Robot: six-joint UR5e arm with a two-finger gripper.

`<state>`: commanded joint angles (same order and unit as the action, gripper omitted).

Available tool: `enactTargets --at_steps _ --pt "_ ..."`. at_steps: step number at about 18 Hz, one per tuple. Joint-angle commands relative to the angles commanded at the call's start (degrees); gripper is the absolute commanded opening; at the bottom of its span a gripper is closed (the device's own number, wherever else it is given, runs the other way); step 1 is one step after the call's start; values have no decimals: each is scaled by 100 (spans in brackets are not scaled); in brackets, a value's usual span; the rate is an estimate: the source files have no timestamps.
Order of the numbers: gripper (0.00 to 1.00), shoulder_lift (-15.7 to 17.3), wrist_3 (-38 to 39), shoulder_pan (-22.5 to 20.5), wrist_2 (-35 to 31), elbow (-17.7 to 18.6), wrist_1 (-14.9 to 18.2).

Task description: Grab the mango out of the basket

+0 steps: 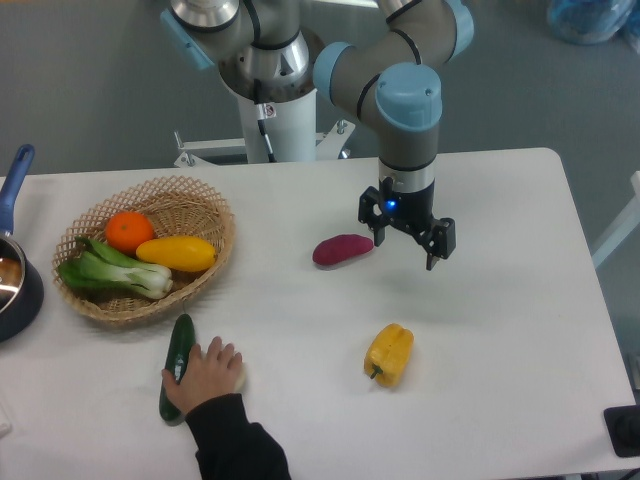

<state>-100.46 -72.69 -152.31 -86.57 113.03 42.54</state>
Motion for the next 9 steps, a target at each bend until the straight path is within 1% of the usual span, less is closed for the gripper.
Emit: enactTargets --at_steps 9 --pt "100 0 -26 35 18 -9 -9"
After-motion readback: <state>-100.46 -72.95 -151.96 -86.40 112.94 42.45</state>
